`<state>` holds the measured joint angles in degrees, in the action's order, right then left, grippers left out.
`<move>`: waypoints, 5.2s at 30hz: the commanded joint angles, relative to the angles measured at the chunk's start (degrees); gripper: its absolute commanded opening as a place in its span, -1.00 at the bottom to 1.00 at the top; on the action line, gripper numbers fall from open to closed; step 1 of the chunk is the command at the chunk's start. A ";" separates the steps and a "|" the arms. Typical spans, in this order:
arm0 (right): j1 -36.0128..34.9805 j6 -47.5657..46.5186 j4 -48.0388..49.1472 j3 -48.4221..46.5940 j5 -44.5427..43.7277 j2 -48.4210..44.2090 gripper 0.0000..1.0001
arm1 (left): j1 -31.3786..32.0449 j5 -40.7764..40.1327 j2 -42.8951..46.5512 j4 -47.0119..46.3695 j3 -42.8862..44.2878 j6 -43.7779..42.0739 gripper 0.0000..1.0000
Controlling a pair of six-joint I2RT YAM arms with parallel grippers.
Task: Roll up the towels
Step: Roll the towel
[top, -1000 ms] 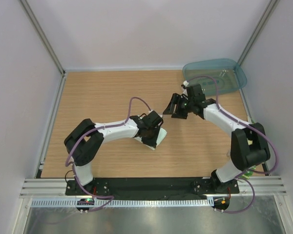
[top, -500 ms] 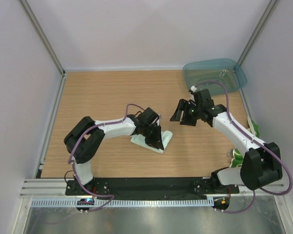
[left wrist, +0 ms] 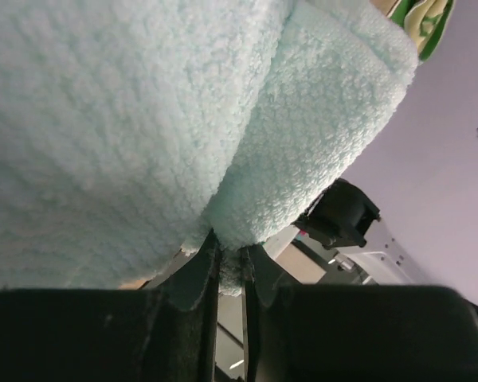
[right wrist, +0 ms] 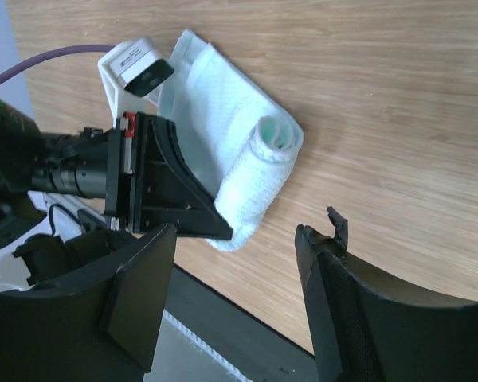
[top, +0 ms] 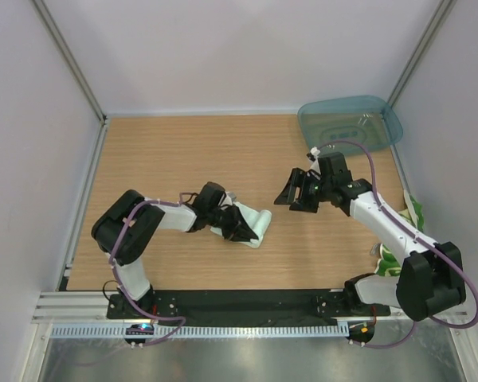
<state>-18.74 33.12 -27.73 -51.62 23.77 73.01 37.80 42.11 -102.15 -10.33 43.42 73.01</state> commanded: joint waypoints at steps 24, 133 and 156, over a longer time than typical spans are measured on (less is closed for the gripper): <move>-6.48 10.03 40.99 16.02 9.19 13.46 0.39 | -7.22 7.64 -5.78 -2.51 -4.92 9.17 -0.99; -18.88 8.80 5.76 -10.17 -6.54 29.03 0.00 | 24.69 -69.00 -1.12 33.26 11.60 -24.06 0.04; 2.39 -0.08 -2.86 -8.15 -5.75 19.28 0.42 | 22.14 -62.86 -7.54 37.75 15.29 -23.79 -0.77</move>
<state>-16.73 34.85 -28.86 -59.44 18.17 94.78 60.75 -28.84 -103.18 22.48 61.60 49.89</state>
